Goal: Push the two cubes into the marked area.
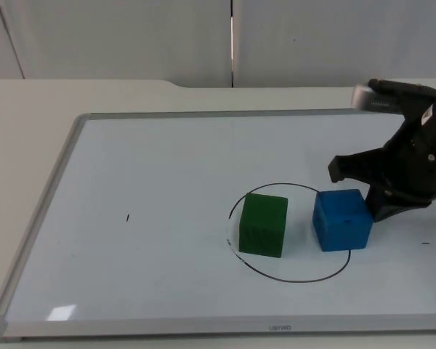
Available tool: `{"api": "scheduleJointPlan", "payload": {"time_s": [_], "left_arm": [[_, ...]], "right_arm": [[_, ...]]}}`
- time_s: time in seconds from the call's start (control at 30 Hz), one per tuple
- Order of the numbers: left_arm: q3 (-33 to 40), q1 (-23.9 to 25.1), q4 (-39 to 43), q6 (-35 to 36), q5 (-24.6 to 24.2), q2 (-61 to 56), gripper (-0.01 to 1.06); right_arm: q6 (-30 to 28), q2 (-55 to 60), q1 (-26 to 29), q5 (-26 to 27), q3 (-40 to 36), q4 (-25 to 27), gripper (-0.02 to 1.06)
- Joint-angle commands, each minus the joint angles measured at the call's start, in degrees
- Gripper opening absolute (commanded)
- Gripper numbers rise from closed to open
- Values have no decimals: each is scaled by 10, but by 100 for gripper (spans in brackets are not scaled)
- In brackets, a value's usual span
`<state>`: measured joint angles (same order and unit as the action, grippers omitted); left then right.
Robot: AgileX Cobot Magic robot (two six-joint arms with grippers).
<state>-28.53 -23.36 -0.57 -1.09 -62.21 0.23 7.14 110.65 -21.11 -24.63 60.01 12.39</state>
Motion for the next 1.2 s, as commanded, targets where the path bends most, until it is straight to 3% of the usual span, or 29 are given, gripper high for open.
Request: {"api": "scheduleJointPlan", "payload": {"time_s": [0.0,0.57,0.87,1.17], "left_arm": [[3,1,0,4,7,-2,0],[3,1,0,4,7,-2,0],[3,1,0,4,7,-2,0],[3,1,0,4,7,-2,0]], "right_arm": [[4,0,-3,7,3,0,0],[10,0,-3,5,3,16,0],[10,0,-42,38,3,16,0],[10,0,-43,36,3,13,0]]}}
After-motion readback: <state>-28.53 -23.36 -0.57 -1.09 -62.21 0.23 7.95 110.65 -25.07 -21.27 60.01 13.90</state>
